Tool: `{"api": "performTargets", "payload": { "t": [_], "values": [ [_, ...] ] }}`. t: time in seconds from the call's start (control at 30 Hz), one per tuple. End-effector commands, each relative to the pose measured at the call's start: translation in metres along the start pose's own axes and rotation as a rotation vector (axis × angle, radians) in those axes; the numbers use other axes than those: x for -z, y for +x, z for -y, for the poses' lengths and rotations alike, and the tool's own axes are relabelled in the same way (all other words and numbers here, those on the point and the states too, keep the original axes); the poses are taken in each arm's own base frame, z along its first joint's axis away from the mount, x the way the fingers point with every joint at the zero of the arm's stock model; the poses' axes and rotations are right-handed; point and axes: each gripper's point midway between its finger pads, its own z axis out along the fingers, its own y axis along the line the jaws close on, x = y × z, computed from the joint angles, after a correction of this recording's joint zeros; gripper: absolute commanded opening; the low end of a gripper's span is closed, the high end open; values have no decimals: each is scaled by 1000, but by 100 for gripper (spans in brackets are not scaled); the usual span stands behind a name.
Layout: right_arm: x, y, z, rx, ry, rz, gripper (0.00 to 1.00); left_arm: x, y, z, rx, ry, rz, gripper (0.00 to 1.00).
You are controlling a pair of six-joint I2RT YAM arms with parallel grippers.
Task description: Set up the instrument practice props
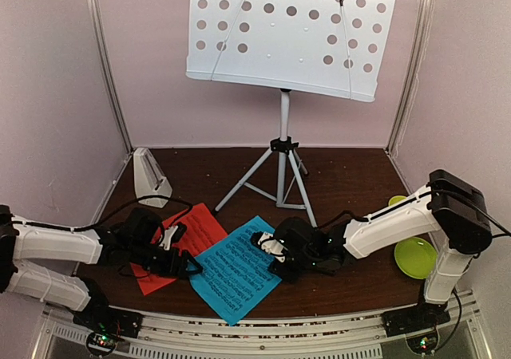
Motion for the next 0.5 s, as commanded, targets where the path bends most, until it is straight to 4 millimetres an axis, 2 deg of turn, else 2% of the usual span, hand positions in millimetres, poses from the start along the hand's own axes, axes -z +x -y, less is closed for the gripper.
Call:
{"api": "performTargets", "payload": {
  "t": [0.0, 0.3, 0.47],
  "values": [
    [-11, 41, 9, 33, 30, -126, 40, -1, -17, 17, -120, 94, 21, 68],
    [-10, 43, 8, 54, 17, -133, 39, -16, -38, 39, -185, 168, -7, 63],
    [-9, 43, 8, 61, 13, -128, 38, -22, -54, 51, -232, 190, -7, 68]
  ]
}}
